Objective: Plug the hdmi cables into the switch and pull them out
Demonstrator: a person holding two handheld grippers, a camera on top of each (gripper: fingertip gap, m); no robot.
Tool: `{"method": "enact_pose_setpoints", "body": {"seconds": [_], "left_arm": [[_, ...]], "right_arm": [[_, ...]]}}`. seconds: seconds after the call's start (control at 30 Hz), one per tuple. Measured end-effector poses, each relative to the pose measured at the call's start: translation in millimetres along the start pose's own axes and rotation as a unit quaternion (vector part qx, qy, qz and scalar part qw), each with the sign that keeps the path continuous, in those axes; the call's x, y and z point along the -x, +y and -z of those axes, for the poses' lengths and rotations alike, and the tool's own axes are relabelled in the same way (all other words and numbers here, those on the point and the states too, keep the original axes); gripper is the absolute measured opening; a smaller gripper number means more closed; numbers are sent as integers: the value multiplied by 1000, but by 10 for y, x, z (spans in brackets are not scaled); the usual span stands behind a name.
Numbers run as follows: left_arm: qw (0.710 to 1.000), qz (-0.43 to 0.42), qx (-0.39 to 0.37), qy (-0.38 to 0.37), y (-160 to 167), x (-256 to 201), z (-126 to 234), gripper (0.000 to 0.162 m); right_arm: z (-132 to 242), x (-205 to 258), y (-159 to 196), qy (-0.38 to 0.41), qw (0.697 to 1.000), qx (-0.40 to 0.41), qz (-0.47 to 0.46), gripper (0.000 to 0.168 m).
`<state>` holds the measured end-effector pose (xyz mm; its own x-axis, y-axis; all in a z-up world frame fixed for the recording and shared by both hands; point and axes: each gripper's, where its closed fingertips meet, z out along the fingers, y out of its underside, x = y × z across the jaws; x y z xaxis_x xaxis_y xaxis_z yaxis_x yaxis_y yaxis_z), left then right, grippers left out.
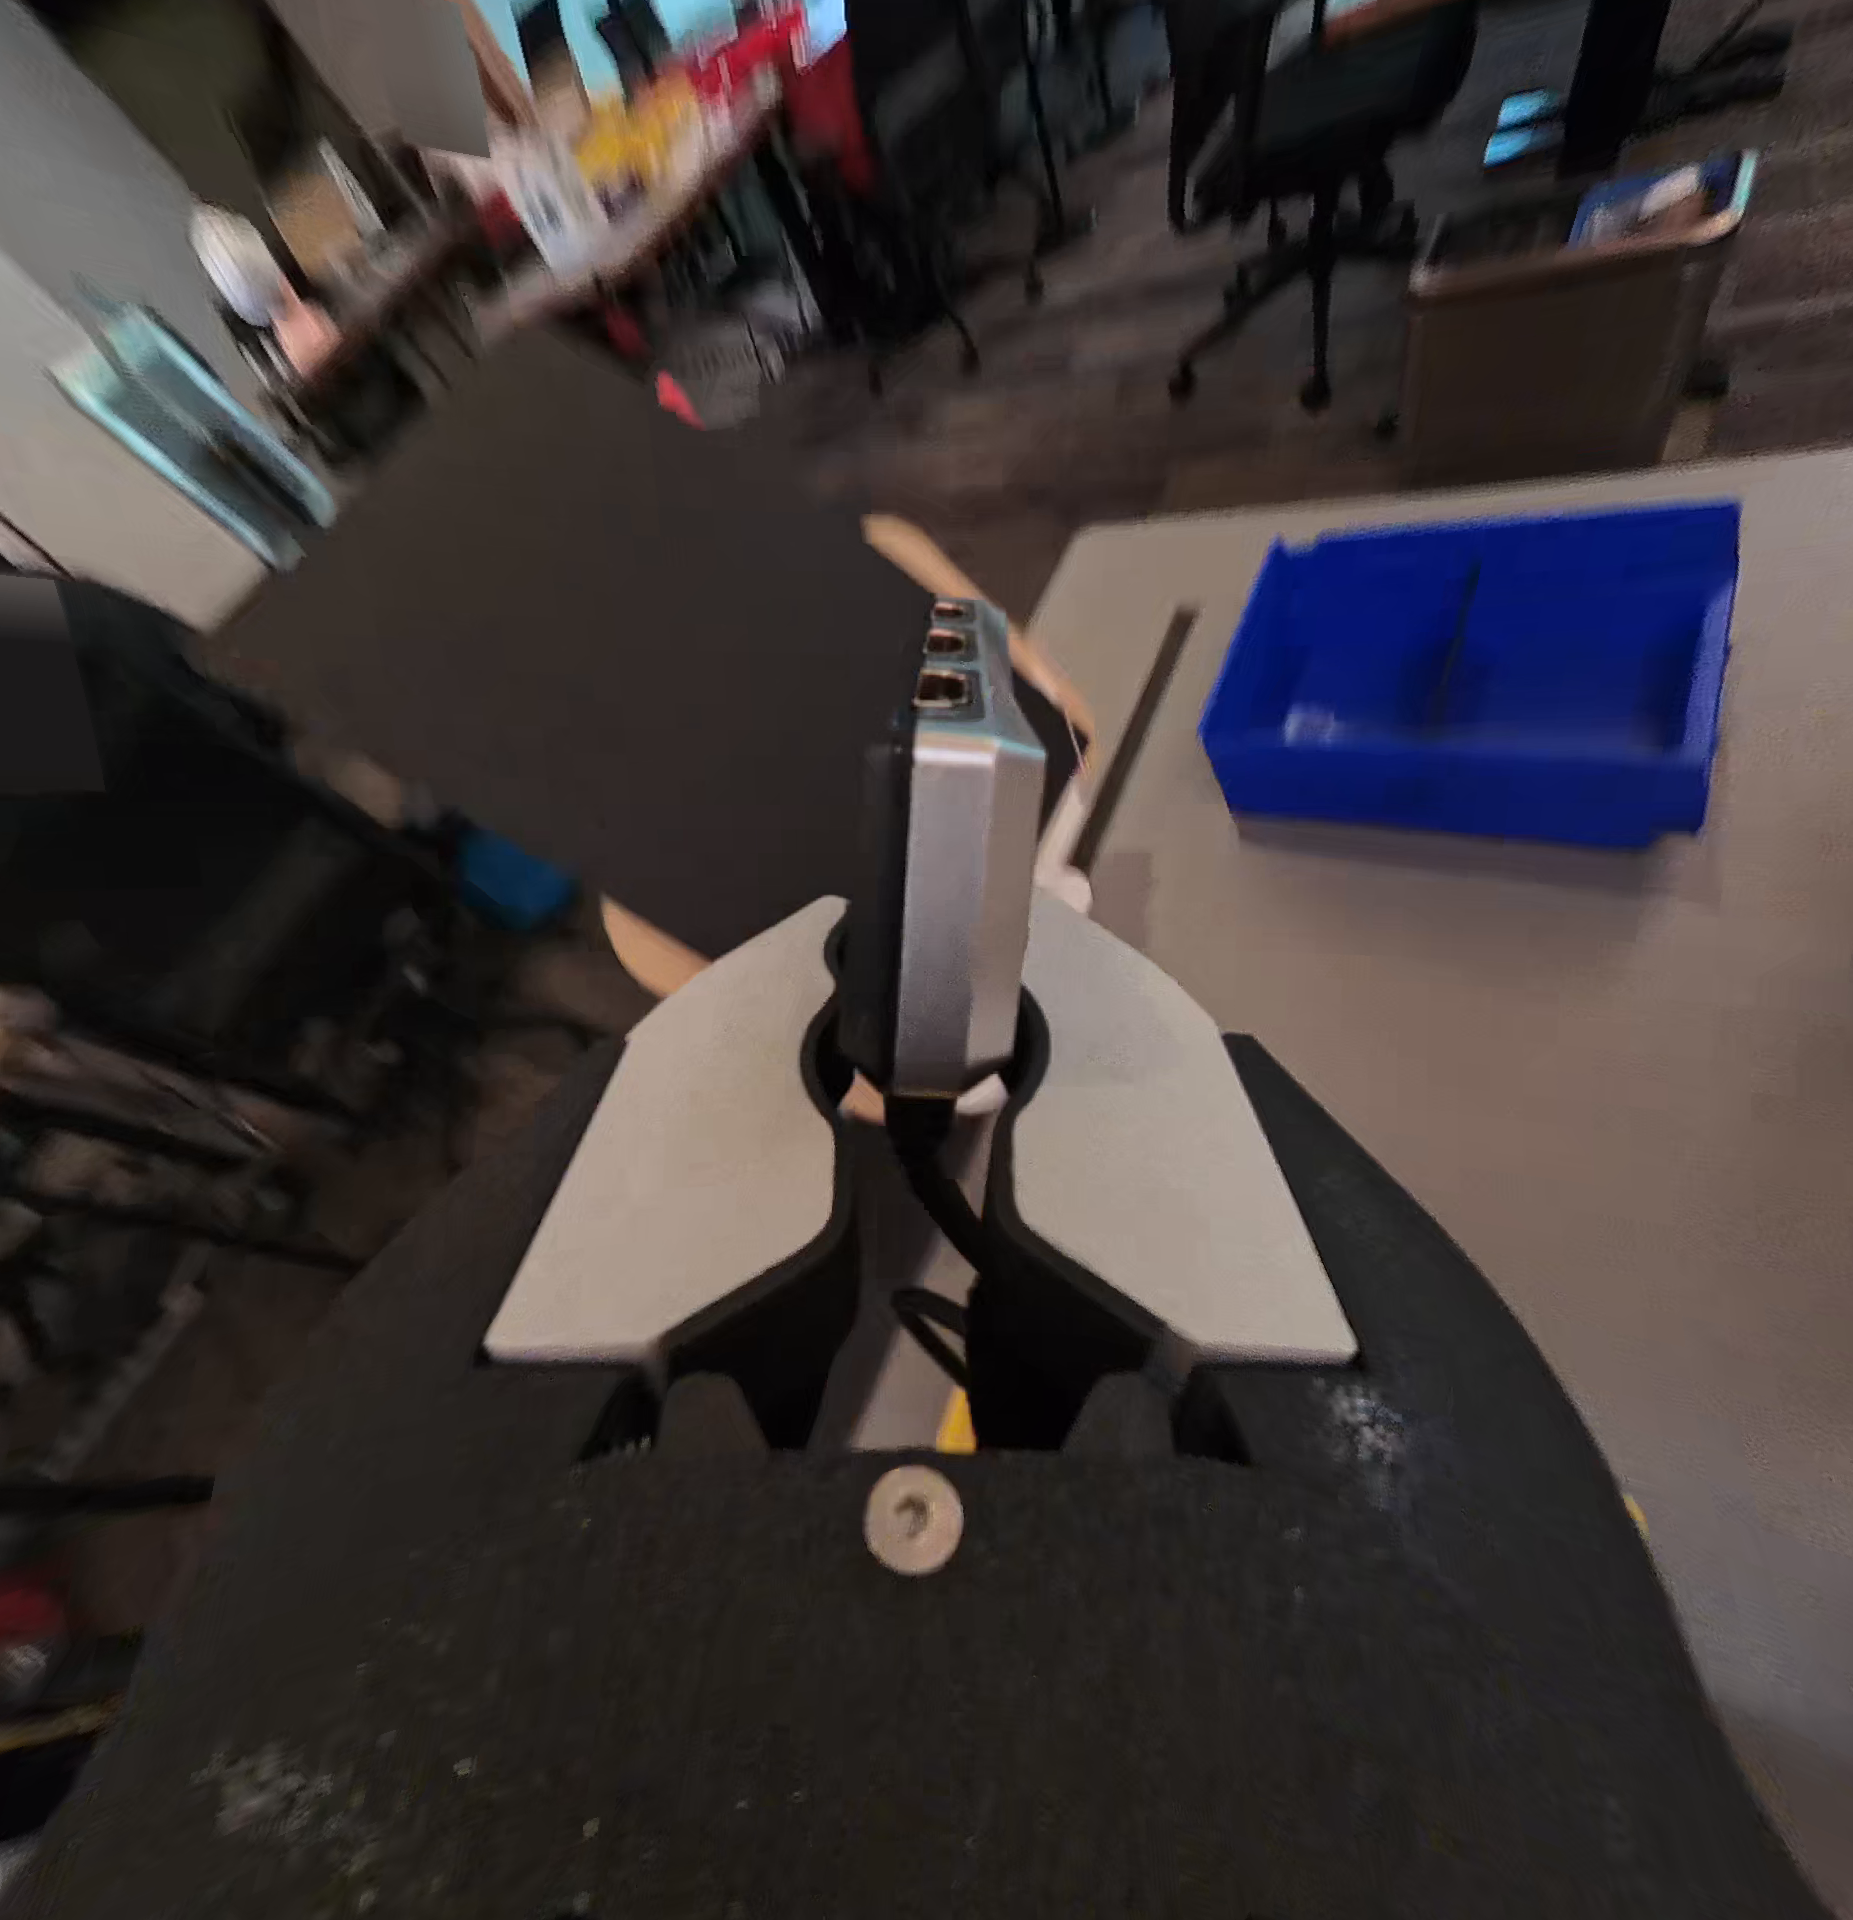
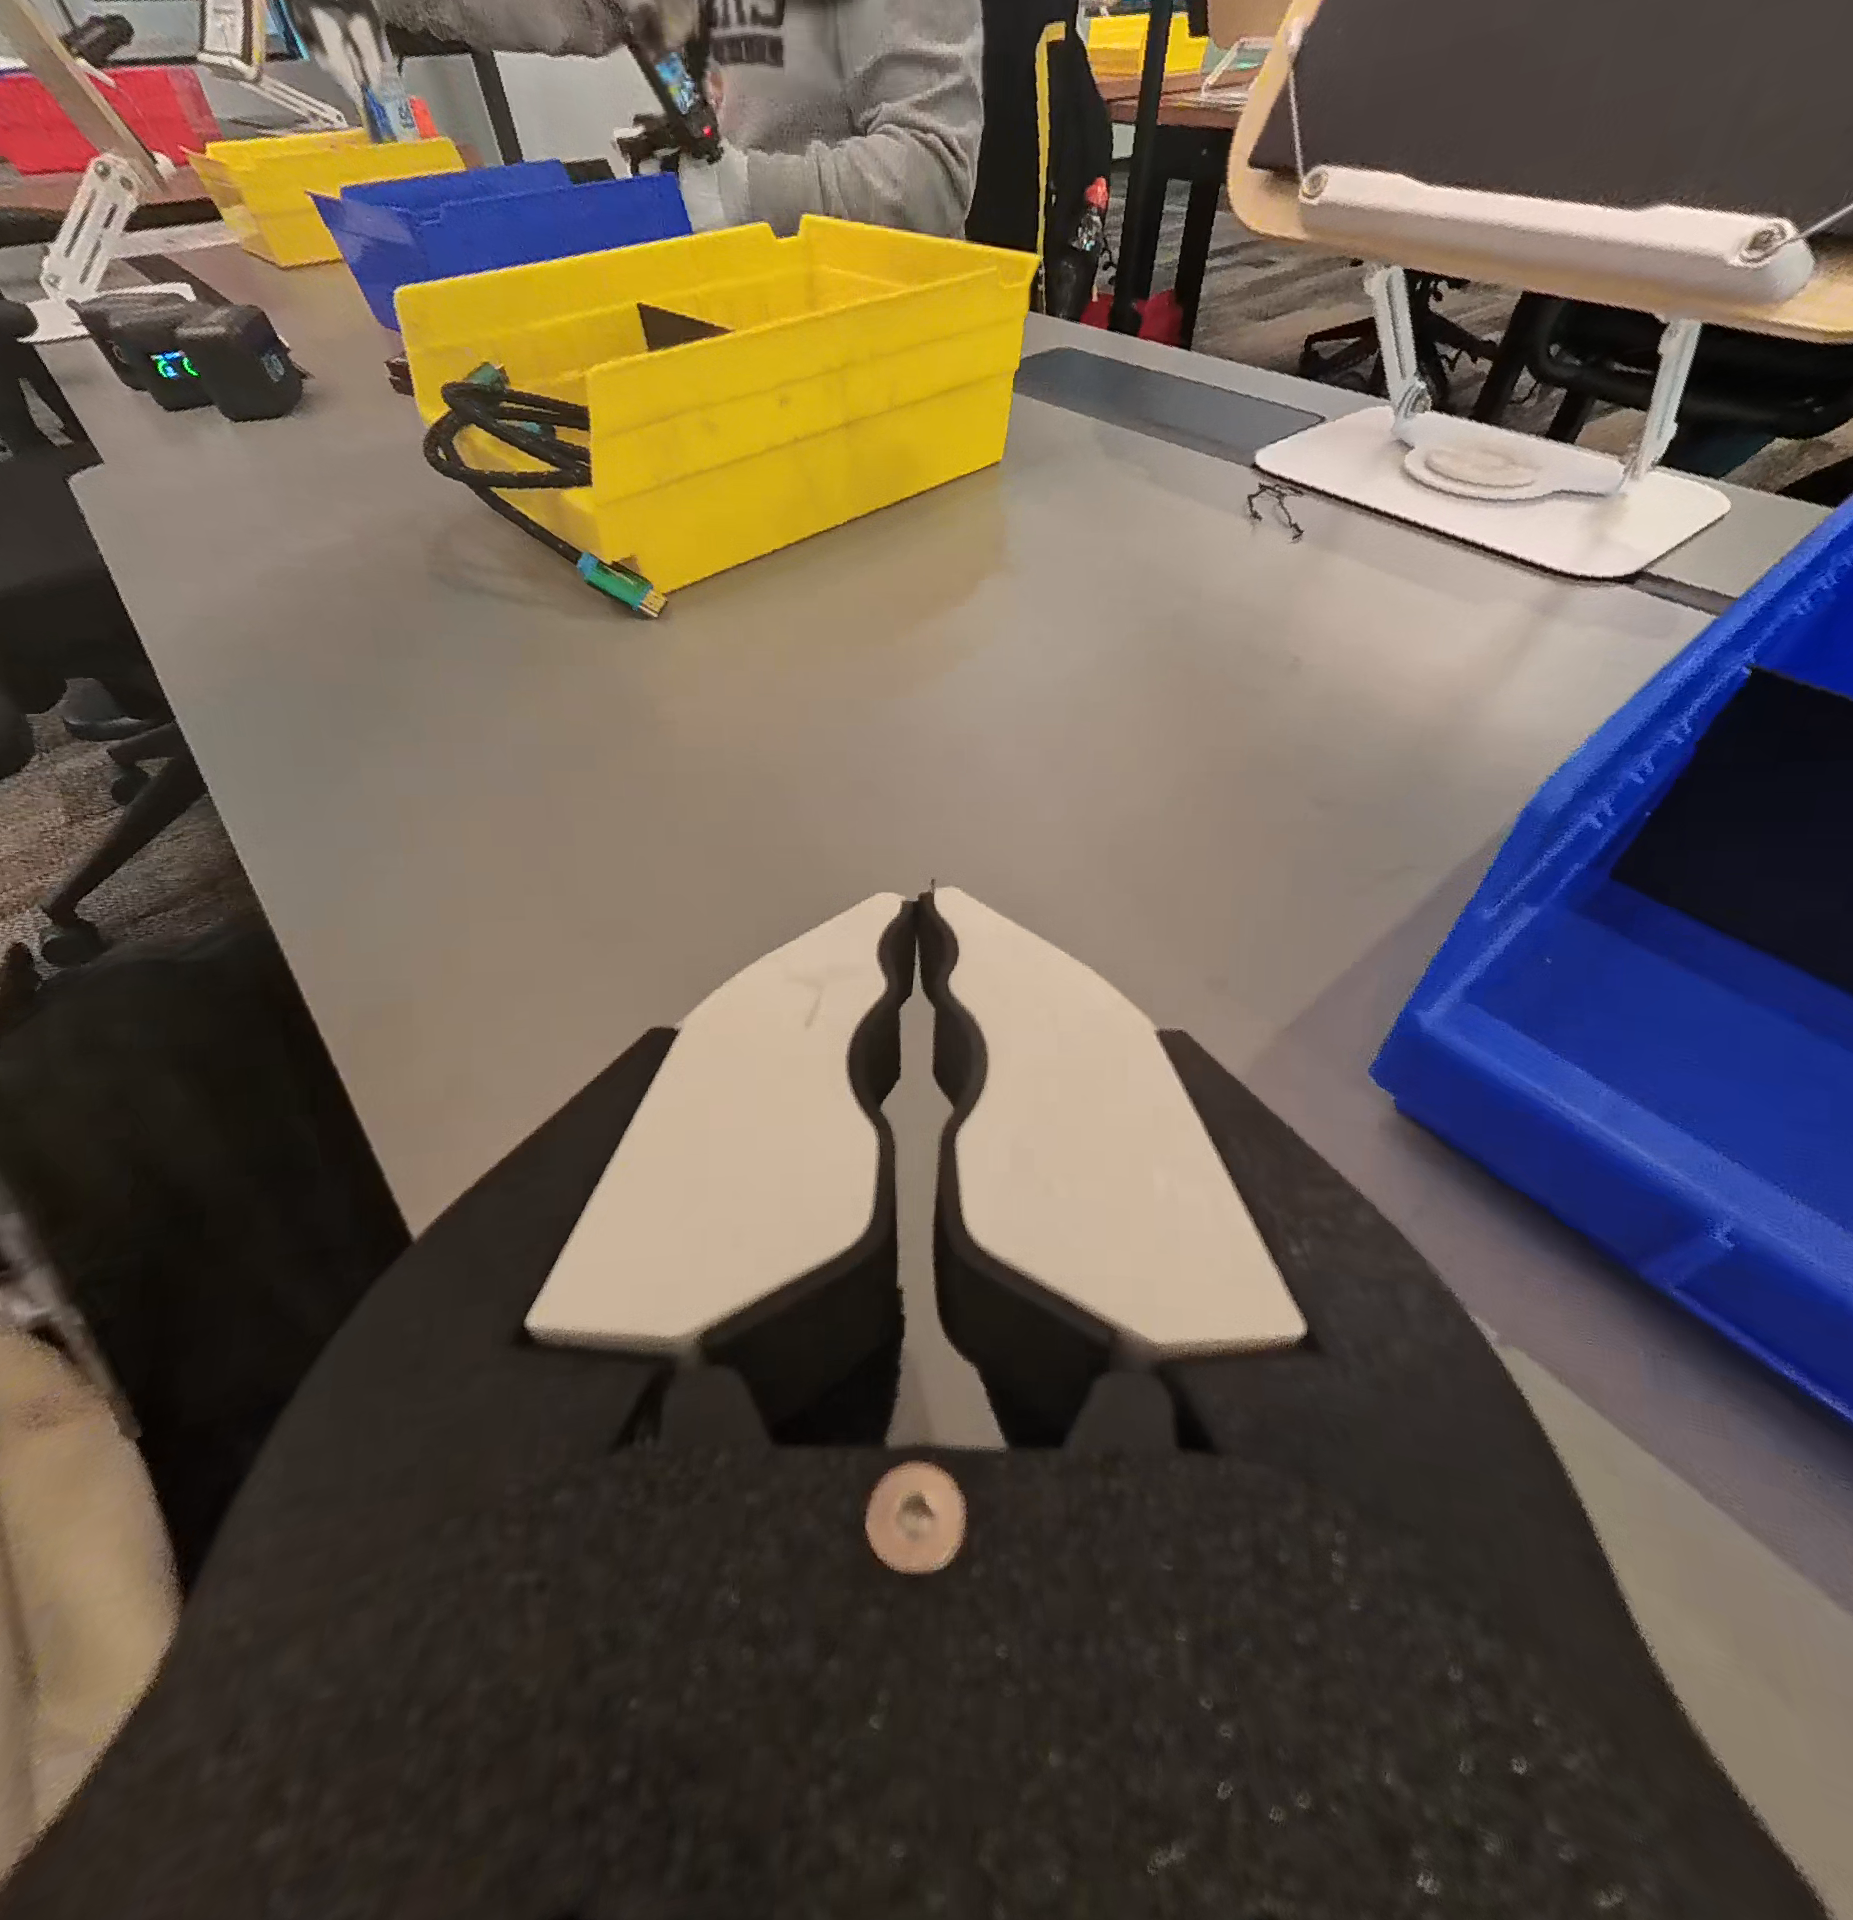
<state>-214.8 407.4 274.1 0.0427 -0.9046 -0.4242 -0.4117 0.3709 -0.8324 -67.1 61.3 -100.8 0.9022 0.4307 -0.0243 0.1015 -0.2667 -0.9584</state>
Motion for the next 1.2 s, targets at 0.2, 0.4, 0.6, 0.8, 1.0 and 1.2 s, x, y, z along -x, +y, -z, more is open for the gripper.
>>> {"method": "enact_pose_setpoints", "body": {"seconds": [0.2,0.4,0.6,0.8,1.0,1.2], "left_arm": [[992,-84,-92,-19,-1119,-202,128,22],[990,-106,-79,54,-471,-1060,-737,23],[976,-112,-90,162,713,-2707,-1586,22],[951,-85,-135,265,784,-3661,-1571,22],[941,-65,-162,288,681,-3870,-1503,22],[937,-43,-166,303,747,-3960,-1539,22]], "right_arm": [[43,51,36,6,1000,10,20,0],[156,55,23,15,1000,3,18,0],[223,44,-154,2,997,-66,30,16],[170,-134,-795,-70,978,-191,46,42],[-114,24,-1260,-132,950,-240,151,47],[-316,214,-1338,-186,937,-259,142,30]]}}
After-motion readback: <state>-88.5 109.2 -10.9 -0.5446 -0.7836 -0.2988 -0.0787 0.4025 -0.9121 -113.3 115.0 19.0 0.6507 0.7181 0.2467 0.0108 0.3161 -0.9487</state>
